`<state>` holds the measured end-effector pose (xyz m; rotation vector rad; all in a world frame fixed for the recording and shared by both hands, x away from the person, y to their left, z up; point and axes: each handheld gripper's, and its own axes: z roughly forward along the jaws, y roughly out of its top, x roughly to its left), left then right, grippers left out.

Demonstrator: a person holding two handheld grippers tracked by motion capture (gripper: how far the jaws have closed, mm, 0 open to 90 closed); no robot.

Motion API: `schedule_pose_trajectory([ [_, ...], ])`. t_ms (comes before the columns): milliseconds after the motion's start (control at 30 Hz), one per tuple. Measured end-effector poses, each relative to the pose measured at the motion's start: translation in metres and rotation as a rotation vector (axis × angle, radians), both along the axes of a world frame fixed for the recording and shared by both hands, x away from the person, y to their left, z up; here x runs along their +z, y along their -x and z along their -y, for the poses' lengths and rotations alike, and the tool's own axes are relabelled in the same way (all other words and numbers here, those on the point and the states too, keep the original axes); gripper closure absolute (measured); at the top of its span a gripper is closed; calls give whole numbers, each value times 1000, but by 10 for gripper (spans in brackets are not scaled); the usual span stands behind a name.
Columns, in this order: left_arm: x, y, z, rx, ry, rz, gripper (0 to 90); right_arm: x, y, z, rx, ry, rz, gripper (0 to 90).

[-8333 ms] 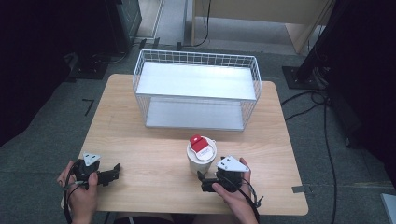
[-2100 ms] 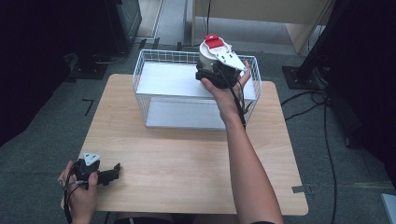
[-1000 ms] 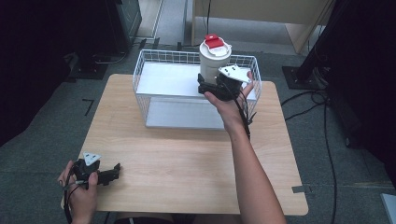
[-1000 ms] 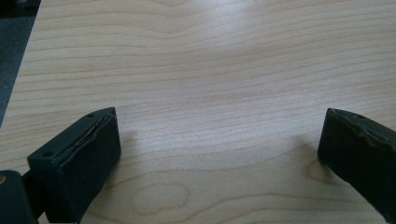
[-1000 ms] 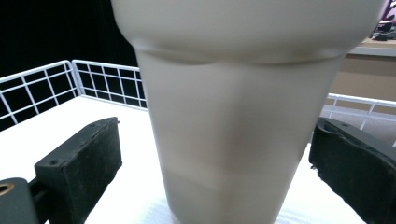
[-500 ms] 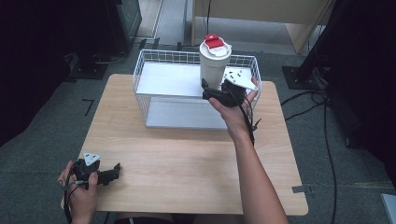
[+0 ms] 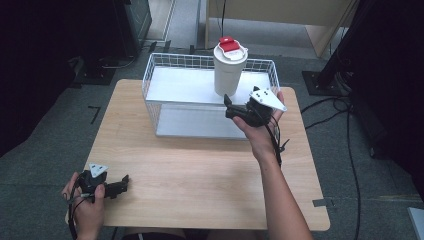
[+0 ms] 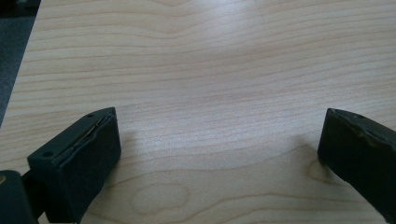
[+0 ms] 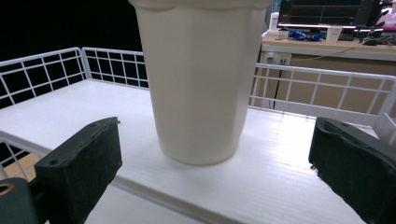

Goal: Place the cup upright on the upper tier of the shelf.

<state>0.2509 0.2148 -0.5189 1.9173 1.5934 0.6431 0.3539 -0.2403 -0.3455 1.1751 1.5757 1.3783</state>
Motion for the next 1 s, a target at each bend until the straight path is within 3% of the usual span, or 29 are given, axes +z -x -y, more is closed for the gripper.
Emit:
schedule_pose_trajectory([
  [500,0,0,0,0,-1,1,0,-19,36,25,-22,3,4,23],
  [1000,0,0,0,0,0,0,0,-48,74,56,-59,9,-35,23],
])
